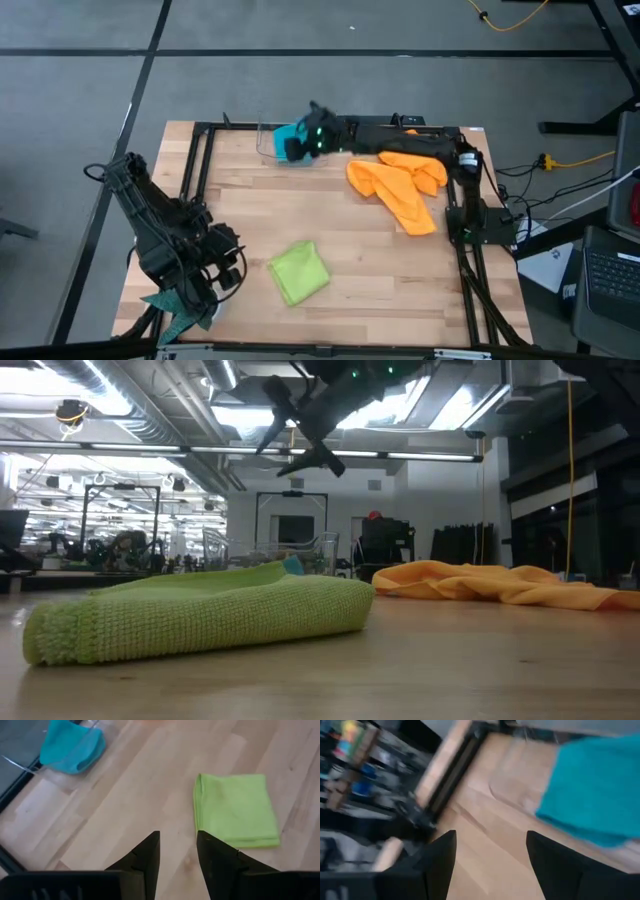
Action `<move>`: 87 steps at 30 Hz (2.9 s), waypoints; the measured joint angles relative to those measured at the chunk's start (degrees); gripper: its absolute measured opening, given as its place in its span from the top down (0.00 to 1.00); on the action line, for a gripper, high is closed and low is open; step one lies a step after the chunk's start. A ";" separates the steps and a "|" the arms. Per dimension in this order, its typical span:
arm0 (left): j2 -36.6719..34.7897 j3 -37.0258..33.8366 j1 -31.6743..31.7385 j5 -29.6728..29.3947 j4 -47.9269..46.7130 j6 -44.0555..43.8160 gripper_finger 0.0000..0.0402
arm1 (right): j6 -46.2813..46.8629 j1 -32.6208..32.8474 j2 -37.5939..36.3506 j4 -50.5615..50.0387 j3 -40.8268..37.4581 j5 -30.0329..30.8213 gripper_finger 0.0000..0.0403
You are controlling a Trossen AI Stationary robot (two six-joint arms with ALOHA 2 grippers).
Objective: Fold microfiber towels
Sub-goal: Adjust the transparent bin on the table, then adjust the blue microfiber cloth in the transparent bin
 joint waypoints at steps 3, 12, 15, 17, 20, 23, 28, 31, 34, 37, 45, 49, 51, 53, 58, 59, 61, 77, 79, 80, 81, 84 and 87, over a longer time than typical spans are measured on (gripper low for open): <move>0.00 0.00 0.67 -0.54 -0.36 0.06 0.70 | -0.14 -3.88 0.43 5.87 0.00 -5.67 0.40; 0.00 0.00 5.15 -0.56 -0.37 0.20 0.70 | -5.57 -10.97 7.03 6.07 0.02 -10.74 0.40; 0.01 0.00 6.81 -0.56 -0.37 0.20 0.70 | -10.28 -11.70 7.96 -0.54 -0.04 -8.46 0.40; 0.02 0.00 7.89 -0.56 -0.37 0.20 0.70 | -12.55 -11.99 7.92 -3.20 -0.03 -4.94 0.40; 0.02 0.00 9.17 -0.56 -0.39 0.22 0.70 | -13.98 -12.22 7.61 -7.44 -0.02 -1.09 0.40; 0.02 0.00 10.03 -0.56 -0.37 0.25 0.70 | -14.13 -12.73 7.56 -12.81 -0.02 -0.70 0.40; 0.02 0.00 10.94 -0.56 -0.37 0.55 0.70 | -16.59 -12.81 7.04 -19.30 0.17 1.75 0.40; 0.04 0.00 11.39 -0.56 -0.35 2.16 0.70 | -18.45 -12.77 6.30 -24.51 1.37 4.00 0.40; 0.07 -0.02 11.76 -0.54 -0.20 3.07 0.70 | -19.99 -12.74 5.97 -33.87 4.34 8.50 0.40; 0.07 -0.02 11.86 -0.54 -0.17 3.26 0.70 | -20.12 -12.40 5.97 -43.10 6.69 13.53 0.40; 0.07 -0.02 11.84 -0.54 -0.16 3.28 0.70 | -19.96 -11.02 5.99 -50.11 13.00 16.18 0.40; 0.07 -0.02 11.84 -0.54 -0.16 3.28 0.70 | -21.64 -9.59 6.15 -36.54 14.01 11.46 0.40; 0.07 -0.02 11.84 -0.54 -0.15 3.28 0.70 | -22.24 -9.12 7.33 -32.10 14.01 9.74 0.40; 0.07 -0.02 11.84 -0.54 -0.15 3.28 0.70 | -20.37 -9.05 9.41 -29.27 13.97 8.26 0.40; 0.07 -0.02 11.84 -0.54 -0.15 3.28 0.70 | -17.95 -9.51 15.70 -22.53 13.90 2.48 0.40; 0.07 -0.02 11.84 -0.55 -0.14 3.28 0.70 | -17.88 -9.49 16.83 -21.12 13.90 2.01 0.40; 0.07 -0.02 11.84 -0.53 -0.09 3.23 0.70 | -17.88 -9.51 18.82 -20.37 13.90 1.69 0.40; 0.07 -0.02 11.84 0.93 1.73 3.06 0.70 | -14.98 -10.58 23.02 -33.21 13.90 1.42 0.40; 0.07 -0.02 11.84 0.93 1.84 3.10 0.70 | -11.77 -10.33 23.02 -33.26 13.90 -0.20 0.40; 0.07 -0.02 11.84 0.93 1.84 3.10 0.70 | -10.19 -10.06 23.02 -32.98 13.90 -1.15 0.40; 0.07 -0.02 11.84 0.93 1.84 3.10 0.70 | -9.34 -9.81 23.02 -32.39 13.90 -1.93 0.40; 0.07 -0.02 11.84 0.93 1.84 3.23 0.70 | -9.63 -8.96 22.91 -30.18 13.90 -2.70 0.40; 0.07 -0.02 11.84 0.94 1.84 3.23 0.70 | -9.26 -8.56 22.82 -31.31 15.63 -2.97 0.40</move>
